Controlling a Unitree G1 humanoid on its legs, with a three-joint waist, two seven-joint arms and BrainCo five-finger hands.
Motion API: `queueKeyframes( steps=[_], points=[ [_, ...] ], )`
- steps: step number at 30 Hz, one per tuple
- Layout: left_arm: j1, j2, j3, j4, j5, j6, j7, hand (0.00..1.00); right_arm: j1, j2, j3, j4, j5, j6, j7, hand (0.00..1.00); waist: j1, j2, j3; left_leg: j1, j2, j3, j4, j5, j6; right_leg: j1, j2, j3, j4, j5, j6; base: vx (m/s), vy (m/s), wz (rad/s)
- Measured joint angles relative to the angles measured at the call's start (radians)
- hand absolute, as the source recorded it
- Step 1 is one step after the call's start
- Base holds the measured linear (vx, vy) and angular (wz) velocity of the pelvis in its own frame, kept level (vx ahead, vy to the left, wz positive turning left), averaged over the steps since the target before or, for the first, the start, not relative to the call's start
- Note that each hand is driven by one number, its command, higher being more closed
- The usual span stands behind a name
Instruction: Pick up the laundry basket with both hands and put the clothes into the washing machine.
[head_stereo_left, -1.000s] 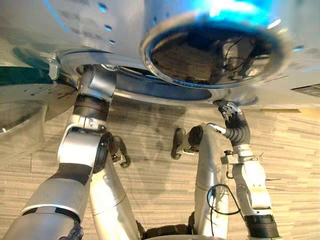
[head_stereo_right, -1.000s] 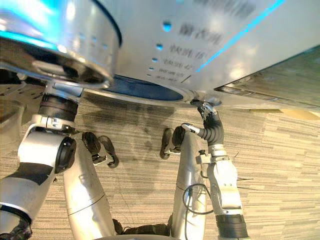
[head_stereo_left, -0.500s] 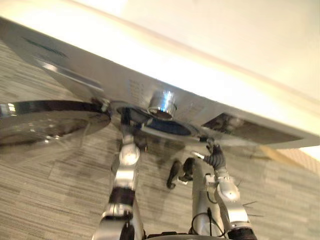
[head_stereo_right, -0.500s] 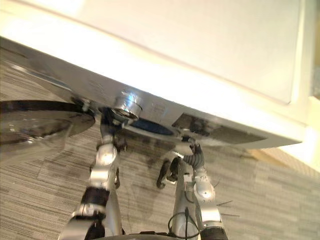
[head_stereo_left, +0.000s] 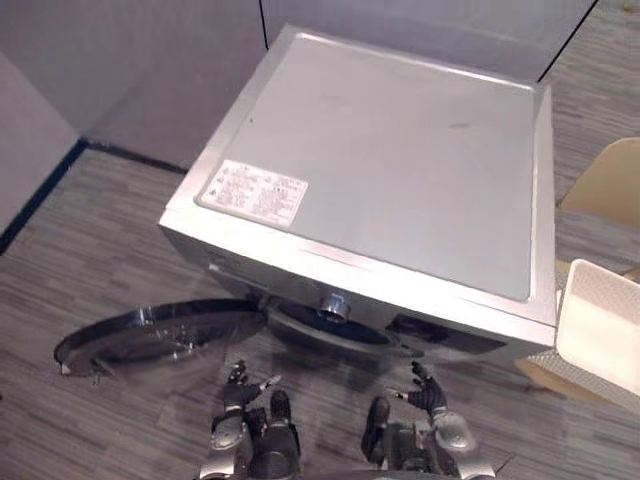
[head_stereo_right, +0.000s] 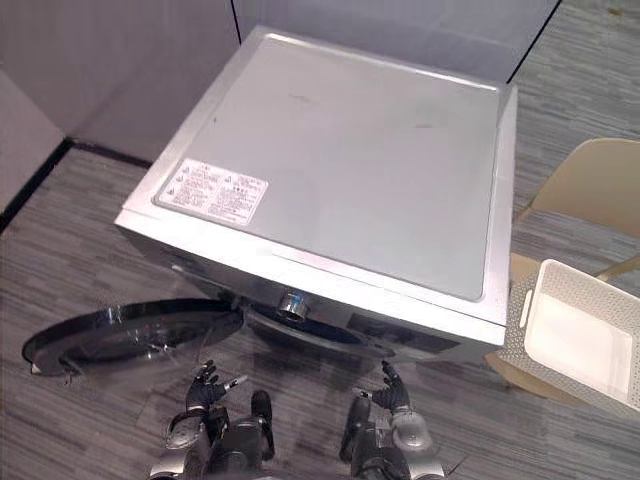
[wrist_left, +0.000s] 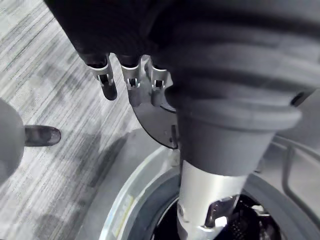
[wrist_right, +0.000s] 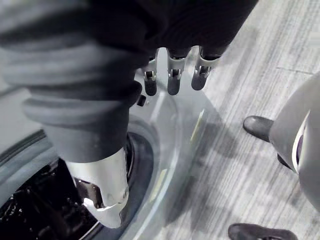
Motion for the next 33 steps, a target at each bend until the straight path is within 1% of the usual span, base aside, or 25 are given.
queueKeyframes(
  steps=[3, 5, 6, 7, 8, 9, 10, 11, 12, 13, 14, 15, 16, 17, 18, 19, 20, 21, 22, 23, 26, 27, 28, 31, 33],
  points=[
    [-0.019, 0.021, -0.012, 0.034, 0.020, -0.001, -0.002, 0.00, -0.032, -0.005, 0.003, 0.018, 0.002, 0.001, -0.001, 0.00, -0.009, -0.001, 0.000, 0.002, -0.018, 0.032, 0.003, 0.003, 0.006, -0.033, -0.011, 0.029, 0.028, 0.022, 0.000, -0.05, 0.091, -0.32],
    [-0.045, 0.026, -0.024, 0.047, 0.021, 0.000, -0.012, 0.00, -0.044, -0.004, 0.021, 0.024, 0.002, -0.001, -0.003, 0.00, -0.020, -0.009, 0.001, -0.015, -0.039, 0.041, 0.028, 0.016, 0.027, -0.083, -0.039, 0.031, 0.109, 0.040, 0.012, -0.11, 0.101, -0.15],
    [-0.046, 0.018, -0.021, 0.046, 0.024, -0.004, -0.021, 0.00, -0.056, -0.020, 0.028, 0.038, 0.002, 0.000, -0.004, 0.00, -0.018, 0.004, -0.002, -0.013, -0.024, 0.037, 0.016, -0.002, 0.059, -0.070, -0.036, 0.035, 0.133, 0.013, 0.028, -0.14, 0.041, 0.04],
    [-0.057, 0.024, -0.021, 0.043, 0.028, -0.015, -0.022, 0.00, -0.060, -0.017, 0.041, 0.047, 0.002, 0.004, -0.004, 0.00, -0.025, -0.020, 0.004, -0.013, -0.045, 0.038, 0.043, -0.010, 0.067, -0.114, -0.085, 0.041, 0.405, -0.135, 0.007, -0.12, 0.027, 0.16],
    [-0.059, 0.031, -0.021, 0.041, 0.028, -0.017, -0.021, 0.00, -0.054, -0.015, 0.047, 0.049, 0.002, 0.005, -0.003, 0.00, -0.023, -0.032, 0.002, -0.015, -0.053, 0.034, 0.063, -0.014, 0.073, -0.116, -0.099, 0.040, 0.517, -0.169, 0.022, -0.09, -0.005, 0.42],
    [-0.059, 0.043, -0.015, 0.032, 0.028, -0.019, -0.021, 0.00, -0.054, -0.008, 0.049, 0.072, 0.001, 0.005, -0.001, 0.00, -0.021, -0.053, 0.005, -0.037, -0.069, 0.022, 0.132, -0.031, 0.085, -0.119, -0.126, 0.042, 0.598, -0.170, 0.036, -0.09, 0.011, 0.21],
    [-0.053, 0.026, 0.005, 0.033, 0.030, -0.017, -0.024, 0.00, -0.072, -0.009, 0.048, 0.090, 0.002, 0.007, 0.000, 0.00, -0.008, -0.046, 0.001, -0.072, -0.080, 0.004, 0.163, -0.047, 0.082, -0.114, -0.098, 0.039, 0.545, -0.156, 0.065, -0.13, 0.041, -0.02],
    [-0.038, 0.012, 0.013, 0.034, 0.031, -0.017, -0.024, 0.00, -0.083, -0.018, 0.048, 0.096, 0.002, 0.006, 0.001, 0.00, 0.007, -0.016, -0.014, -0.077, -0.082, -0.012, 0.125, -0.050, 0.089, -0.074, -0.059, 0.054, 0.436, -0.160, 0.078, -0.29, 0.121, -0.51],
    [-0.013, 0.007, 0.019, 0.019, 0.038, -0.020, -0.029, 0.00, -0.105, -0.019, 0.041, 0.108, 0.002, 0.007, -0.001, 0.00, 0.033, -0.023, -0.019, -0.071, -0.084, 0.032, 0.093, -0.008, 0.109, -0.048, -0.053, 0.083, 0.539, -0.234, 0.075, -0.23, 0.101, -0.36],
    [-0.014, 0.009, 0.016, 0.013, 0.038, -0.020, -0.029, 0.00, -0.110, -0.018, 0.047, 0.110, 0.002, 0.004, -0.002, 0.00, 0.034, -0.032, -0.016, -0.079, -0.100, 0.031, 0.092, 0.006, 0.123, -0.029, -0.052, 0.081, 0.553, -0.258, 0.071, -0.25, 0.042, -0.31],
    [-0.016, 0.007, 0.015, 0.005, 0.038, -0.020, -0.029, 0.00, -0.130, -0.027, 0.065, 0.122, 0.002, 0.003, -0.003, 0.00, 0.042, -0.040, -0.014, -0.124, -0.112, 0.043, 0.113, 0.017, 0.138, 0.026, -0.046, 0.068, 0.444, -0.313, 0.018, -0.20, -0.048, -0.18],
    [-0.021, -0.005, 0.010, -0.009, 0.038, -0.022, -0.028, 0.00, -0.174, -0.043, 0.067, 0.120, 0.002, -0.005, -0.011, 0.00, 0.054, -0.020, 0.001, -0.184, -0.092, 0.051, 0.155, 0.020, 0.142, 0.056, -0.010, 0.044, 0.289, -0.323, 0.006, -0.25, -0.042, -0.31],
    [-0.033, -0.015, 0.010, -0.008, 0.038, -0.022, -0.028, 0.00, -0.193, -0.052, 0.067, 0.116, 0.002, -0.012, -0.019, 0.00, 0.059, 0.004, 0.015, -0.210, -0.077, 0.050, 0.169, 0.025, 0.140, 0.069, 0.010, 0.037, 0.222, -0.315, -0.008, -0.33, -0.009, -0.21],
    [-0.057, -0.046, -0.003, -0.008, 0.037, -0.022, -0.027, 0.00, -0.222, -0.078, 0.066, 0.114, 0.002, -0.022, -0.029, 0.00, 0.055, 0.074, 0.059, -0.241, -0.040, 0.012, 0.183, 0.047, 0.111, 0.088, 0.065, 0.026, 0.153, -0.253, -0.038, -0.28, 0.010, 0.04],
    [-0.066, -0.056, -0.020, -0.007, 0.036, -0.023, -0.024, 0.00, -0.223, -0.084, 0.066, 0.116, 0.002, -0.023, -0.037, 0.00, 0.056, 0.097, 0.078, -0.247, -0.033, -0.013, 0.179, 0.070, 0.082, 0.092, 0.080, 0.021, 0.135, -0.229, -0.046, -0.44, -0.016, 0.33],
    [-0.064, -0.052, -0.039, -0.005, 0.035, -0.023, -0.020, 0.00, -0.214, -0.075, 0.065, 0.114, 0.002, -0.023, -0.043, 0.00, 0.048, 0.095, 0.083, -0.245, -0.046, -0.054, 0.130, 0.139, 0.029, 0.083, 0.080, -0.005, 0.137, -0.214, -0.063, -0.45, -0.026, 0.70],
    [-0.069, -0.042, -0.050, -0.007, 0.036, -0.023, -0.020, 0.00, -0.200, -0.061, 0.057, 0.115, 0.002, -0.024, -0.045, 0.00, 0.033, 0.063, 0.090, -0.255, -0.069, -0.101, 0.098, 0.190, -0.025, 0.065, 0.052, -0.048, 0.133, -0.205, -0.068, -0.38, -0.030, 0.73],
    [-0.069, -0.037, -0.058, -0.007, 0.036, -0.022, -0.020, 0.00, -0.194, -0.057, 0.050, 0.113, 0.002, -0.024, -0.045, 0.00, 0.028, 0.058, 0.093, -0.269, -0.065, -0.102, 0.147, 0.171, -0.004, 0.056, 0.049, -0.051, 0.132, -0.203, -0.086, -0.33, -0.002, 0.51],
    [-0.069, -0.029, -0.061, -0.013, 0.036, -0.021, -0.019, 0.00, -0.182, -0.051, 0.041, 0.110, 0.002, -0.024, -0.046, 0.00, 0.033, 0.048, 0.095, -0.296, -0.054, -0.106, 0.276, 0.111, 0.054, 0.037, 0.036, -0.052, 0.132, -0.193, -0.094, -0.26, 0.022, 0.07],
    [-0.072, -0.025, -0.062, -0.013, 0.037, -0.021, -0.019, 0.00, -0.171, -0.051, 0.039, 0.110, 0.002, -0.023, -0.046, 0.00, 0.034, 0.040, 0.098, -0.302, -0.044, -0.122, 0.352, 0.056, 0.070, 0.022, 0.033, -0.046, 0.121, -0.174, -0.096, -0.30, 0.042, -0.06],
    [-0.070, -0.021, -0.068, -0.006, 0.037, -0.021, -0.018, 0.00, -0.143, -0.053, 0.034, 0.112, 0.002, -0.023, -0.047, 0.00, 0.032, 0.047, 0.094, -0.212, 0.008, -0.158, 0.399, -0.064, 0.025, -0.010, 0.034, -0.008, 0.102, -0.117, -0.087, -0.14, 0.133, -0.34],
    [-0.072, -0.025, -0.073, -0.005, 0.037, -0.021, -0.017, 0.00, -0.131, -0.054, 0.032, 0.112, 0.002, -0.022, -0.048, 0.00, 0.030, 0.053, 0.090, -0.152, 0.010, -0.186, 0.333, -0.099, -0.005, -0.015, 0.036, 0.005, 0.091, -0.100, -0.069, -0.10, 0.196, -0.42],
    [-0.071, -0.025, -0.081, -0.005, 0.037, -0.021, -0.016, 0.00, -0.120, -0.057, 0.019, 0.112, 0.002, -0.021, -0.048, 0.00, 0.027, 0.061, 0.084, -0.090, 0.002, -0.190, 0.221, -0.131, 0.004, -0.007, 0.042, 0.018, 0.060, -0.075, -0.042, -0.10, 0.243, -0.31],
    [-0.085, -0.001, -0.130, -0.007, 0.038, -0.022, -0.003, 0.00, -0.085, -0.027, -0.003, 0.103, 0.002, -0.017, -0.046, 0.00, -0.005, 0.023, 0.036, -0.049, -0.077, -0.177, 0.068, -0.060, 0.026, 0.024, -0.004, 0.007, -0.054, 0.009, 0.002, -0.03, 0.179, 0.10],
    [-0.099, -0.001, -0.158, -0.011, 0.044, -0.022, 0.004, 0.00, -0.074, -0.026, -0.004, 0.089, 0.002, -0.017, -0.047, 0.00, -0.021, 0.031, 0.027, -0.016, -0.111, -0.179, 0.027, -0.042, 0.046, 0.058, -0.033, -0.002, -0.090, 0.035, 0.013, 0.02, 0.153, 0.17]
  ],
)
